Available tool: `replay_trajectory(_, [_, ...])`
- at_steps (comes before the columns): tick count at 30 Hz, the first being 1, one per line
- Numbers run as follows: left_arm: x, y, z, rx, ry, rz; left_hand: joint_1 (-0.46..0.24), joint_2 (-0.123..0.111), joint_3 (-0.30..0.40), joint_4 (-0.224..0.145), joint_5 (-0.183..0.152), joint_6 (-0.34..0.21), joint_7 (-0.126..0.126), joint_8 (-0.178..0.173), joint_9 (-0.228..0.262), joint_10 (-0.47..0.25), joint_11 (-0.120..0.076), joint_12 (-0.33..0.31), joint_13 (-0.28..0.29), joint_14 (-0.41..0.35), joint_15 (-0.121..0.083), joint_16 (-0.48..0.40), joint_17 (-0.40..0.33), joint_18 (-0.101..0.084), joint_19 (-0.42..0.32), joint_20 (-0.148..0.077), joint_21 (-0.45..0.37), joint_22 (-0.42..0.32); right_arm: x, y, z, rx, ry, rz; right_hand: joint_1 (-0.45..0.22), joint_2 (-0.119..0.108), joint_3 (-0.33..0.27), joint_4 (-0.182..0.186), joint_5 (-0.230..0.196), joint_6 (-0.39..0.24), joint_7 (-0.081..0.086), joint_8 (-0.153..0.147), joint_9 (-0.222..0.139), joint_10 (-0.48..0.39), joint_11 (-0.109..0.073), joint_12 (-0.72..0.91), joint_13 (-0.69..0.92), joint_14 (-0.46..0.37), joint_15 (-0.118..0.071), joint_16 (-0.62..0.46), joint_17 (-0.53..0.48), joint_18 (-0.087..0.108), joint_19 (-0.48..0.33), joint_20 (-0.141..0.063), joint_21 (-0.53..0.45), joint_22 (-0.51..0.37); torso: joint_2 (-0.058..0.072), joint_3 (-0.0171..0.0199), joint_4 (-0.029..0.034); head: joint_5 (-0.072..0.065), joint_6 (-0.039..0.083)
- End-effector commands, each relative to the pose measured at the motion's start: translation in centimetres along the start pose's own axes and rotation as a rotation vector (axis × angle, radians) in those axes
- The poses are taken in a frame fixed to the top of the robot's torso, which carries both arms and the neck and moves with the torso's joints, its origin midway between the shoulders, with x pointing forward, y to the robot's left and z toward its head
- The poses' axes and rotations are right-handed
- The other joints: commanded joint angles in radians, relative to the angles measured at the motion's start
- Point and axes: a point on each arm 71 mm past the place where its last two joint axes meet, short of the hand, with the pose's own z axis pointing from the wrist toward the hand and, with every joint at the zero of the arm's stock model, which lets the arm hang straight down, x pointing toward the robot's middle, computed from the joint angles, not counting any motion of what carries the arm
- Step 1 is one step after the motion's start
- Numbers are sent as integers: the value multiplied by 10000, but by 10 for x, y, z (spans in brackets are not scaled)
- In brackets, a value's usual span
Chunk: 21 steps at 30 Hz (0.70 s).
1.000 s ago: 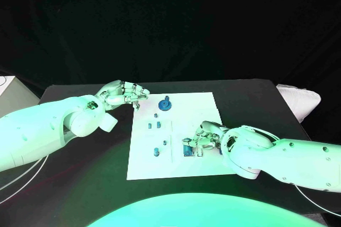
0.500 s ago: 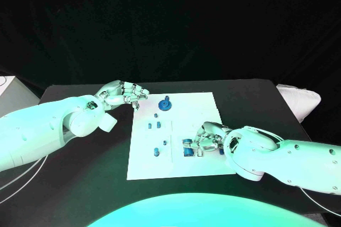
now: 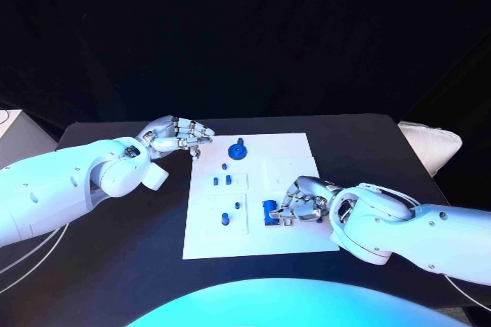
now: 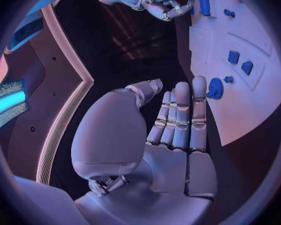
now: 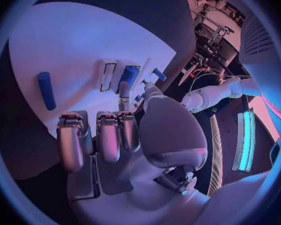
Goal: Assemble the parts on the task board
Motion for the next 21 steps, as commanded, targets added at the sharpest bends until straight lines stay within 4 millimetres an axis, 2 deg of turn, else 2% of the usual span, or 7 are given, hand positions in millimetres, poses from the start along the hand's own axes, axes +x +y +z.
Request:
replay_trajectory(1, [2, -1, 1, 75, 157, -153, -37, 63, 29, -26, 60, -99, 79, 52, -9, -72, 11, -30, -16, 2, 48, -27, -11, 71, 4, 42, -33, -9, -3, -4, -1, -221, -59, -214, 319, -22, 131, 3, -69, -90, 10, 66, -31, 706, 2, -45, 2196, 1011, -14, 5, 2252, -90, 992, -83, -4, 2566, 2, -11, 2, -11, 1])
replay_trajectory(5, [2, -1, 1, 118, 186, -162, -37, 63, 29, -26, 60, -99, 79, 52, -9, -72, 11, -30, -16, 2, 48, -27, -11, 71, 4, 42, -33, -9, -13, -18, -5, 70, -631, -10, 624, -162, 161, 8, -29, -340, 106, -56, -113, 689, 72, -84, 2181, 992, 32, -38, 2169, -87, 987, -57, -25, 2560, 1, -10, 5, -25, 1])
replay_trajectory(8, [3, -2, 0, 207, 262, -184, -51, 40, 19, -33, 59, -109, 78, 56, -15, -79, 13, -29, -19, -11, 50, -31, -13, 70, -1, 45, -42, -12, -25, -30, -12, 233, -1168, 582, 1046, -326, 184, 12, 178, -838, 324, -345, -250, 601, 256, -257, 2092, 944, 178, -148, 1965, -2, 888, 48, -507, 2443, -4, -10, 3, -36, 1])
replay_trajectory(10, [4, -3, 0, 267, 314, -199, -63, 32, 12, -29, 59, -114, 78, 56, -16, -83, 14, -30, -21, -15, 52, -33, -13, 70, -3, 46, -46, -14, -30, -37, -18, 259, -1468, 833, 1237, -396, 186, 1, 220, -974, 397, -439, -295, 574, 323, -301, 2072, 938, 240, -164, 1940, 17, 864, 101, -615, 2417, 0, -12, -12, -66, 1])
replay_trajectory(15, [6, -4, 0, 397, 433, -261, -63, 32, 12, -29, 59, -114, 78, 56, -16, -83, 14, -30, -21, -15, 52, -33, -13, 70, -3, 46, -46, -14, -42, -57, -31, 505, -1963, 972, 1598, -573, 151, -4, 237, -1161, 507, -580, -363, 481, 422, -466, 1988, 914, 327, -220, 1846, 64, 806, 190, -879, 2353, 3, -8, -35, -96, 1])
replay_trajectory(21, [10, -6, 0, 487, 582, -376, -92, 18, -2, -17, 56, -124, 77, 55, -21, -91, 17, -33, -24, -23, 57, -35, -13, 68, -10, 50, -54, -17, -50, -82, -42, 1020, -2285, 356, 1614, -695, 35, 55, 205, -1080, 512, -542, -355, 361, 440, -682, 1875, 910, 355, -225, 1847, 94, 766, 233, -1046, 2312, 11, 6, -14, -176, 1])
